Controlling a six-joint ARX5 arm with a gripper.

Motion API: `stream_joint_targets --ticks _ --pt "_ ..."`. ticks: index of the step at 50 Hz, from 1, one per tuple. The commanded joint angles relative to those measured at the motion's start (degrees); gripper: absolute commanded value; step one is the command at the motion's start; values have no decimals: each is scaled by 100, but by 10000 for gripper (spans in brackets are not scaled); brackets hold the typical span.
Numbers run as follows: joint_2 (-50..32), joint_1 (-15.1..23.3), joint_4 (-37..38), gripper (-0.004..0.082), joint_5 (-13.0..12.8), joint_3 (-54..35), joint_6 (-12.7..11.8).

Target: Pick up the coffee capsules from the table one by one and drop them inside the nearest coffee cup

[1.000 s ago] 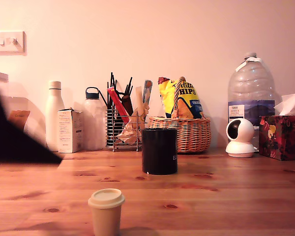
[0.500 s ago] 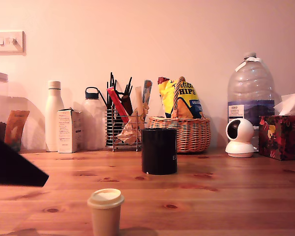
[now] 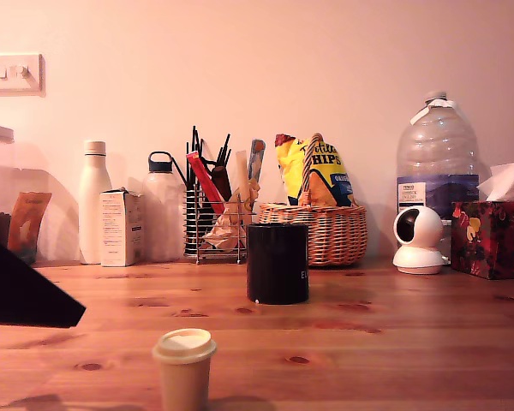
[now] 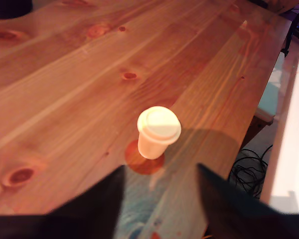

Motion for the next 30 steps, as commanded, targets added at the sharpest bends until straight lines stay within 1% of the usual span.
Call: stream_joint_targets --ticks 1,11,12,15,21,28,29,30 --pt "11 -42 114 534 -17 -61 114" --pt "358 -203 365 539 -26 -61 120" --pt "420 -225 409 539 -26 -61 192" --pt "597 -293 566 539 -52 -61 225" --pt "960 -389 953 539 -149 -50 258" --pt "1316 -442 1141 539 -199 72 271" --pt "1366 -448 1143 539 -214 101 345" --pt "1410 -457 1137 539 -221 129 365"
